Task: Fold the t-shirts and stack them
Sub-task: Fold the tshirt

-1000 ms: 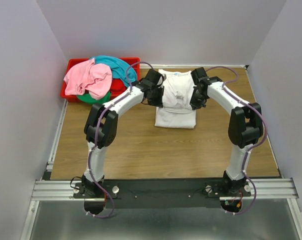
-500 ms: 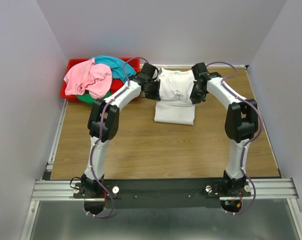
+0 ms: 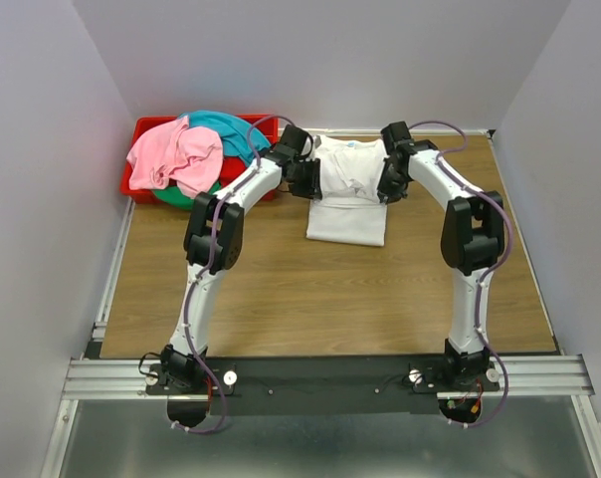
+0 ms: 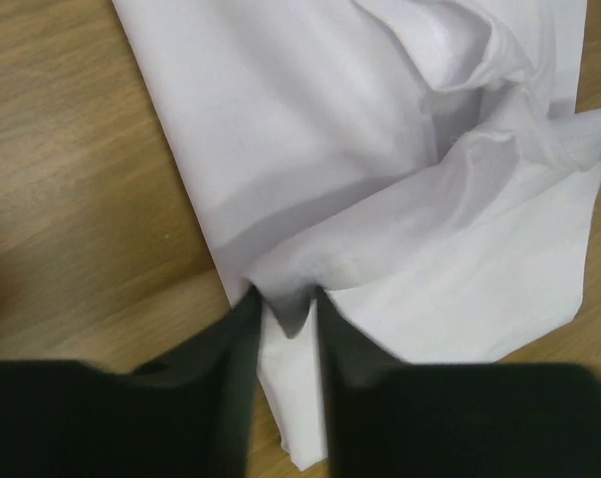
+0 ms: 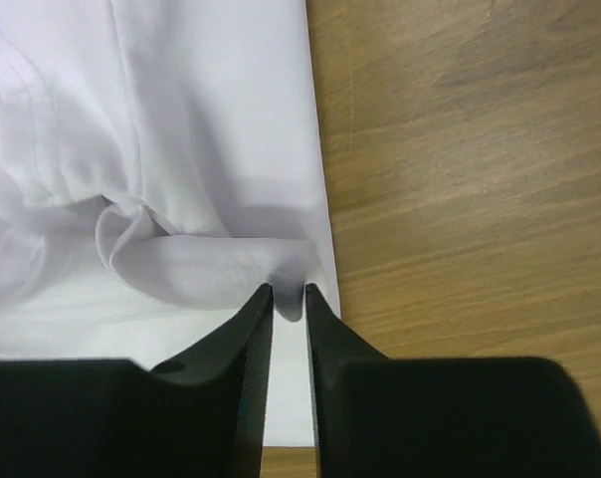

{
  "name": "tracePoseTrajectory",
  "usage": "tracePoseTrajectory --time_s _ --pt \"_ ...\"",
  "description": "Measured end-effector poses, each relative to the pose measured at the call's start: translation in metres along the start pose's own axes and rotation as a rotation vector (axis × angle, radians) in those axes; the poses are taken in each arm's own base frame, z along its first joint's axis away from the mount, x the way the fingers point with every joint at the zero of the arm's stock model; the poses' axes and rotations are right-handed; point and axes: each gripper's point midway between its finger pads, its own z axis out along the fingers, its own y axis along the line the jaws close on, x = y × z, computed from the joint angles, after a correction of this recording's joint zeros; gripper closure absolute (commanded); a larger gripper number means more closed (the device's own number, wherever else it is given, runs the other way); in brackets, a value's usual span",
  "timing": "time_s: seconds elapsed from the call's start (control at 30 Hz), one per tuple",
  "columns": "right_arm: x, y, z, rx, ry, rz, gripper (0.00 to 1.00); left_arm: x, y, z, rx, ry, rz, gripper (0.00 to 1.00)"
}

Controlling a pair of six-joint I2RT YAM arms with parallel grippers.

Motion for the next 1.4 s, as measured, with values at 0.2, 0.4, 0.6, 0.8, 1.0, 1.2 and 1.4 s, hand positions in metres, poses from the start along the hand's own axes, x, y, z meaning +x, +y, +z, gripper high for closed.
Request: tracePoseTrajectory --time_s 0.2,0.4,0.6,0.8,1.0,1.2,1.4 --pt "-0.022 0.009 -0.009 -0.046 -0.037 -0.003 0.25 -0.031 -0.002 -0.007 0.009 -0.061 0.019 0.1" --pt "-0.04 0.026 -0.033 -0.139 -0.086 -0.02 0.26 -0.039 -0.013 -0.033 0.026 -0.117 0.044 0.1" --pt "-0.019 0.042 -0.053 -0.237 -0.043 -0.061 0.27 -0.003 -0.027 -0.05 0.046 -0.096 0.075 0.11" --pt "0.028 0.066 -0.049 -0.288 0.057 -0.134 0.29 0.048 -0.052 -0.031 0.106 -0.03 0.128 0.11" --pt "0.05 0.073 -0.038 -0.285 0.107 -0.165 0.29 0.085 -0.073 -0.013 0.16 0.015 0.165 0.11" --pt "0.06 0.067 -0.012 -0.248 0.157 -0.157 0.29 0.1 -0.077 -0.002 0.181 0.01 0.179 0.11" --pt "0.065 0.063 0.012 -0.202 0.181 -0.148 0.29 0.102 -0.075 0.003 0.193 -0.017 0.187 0.11"
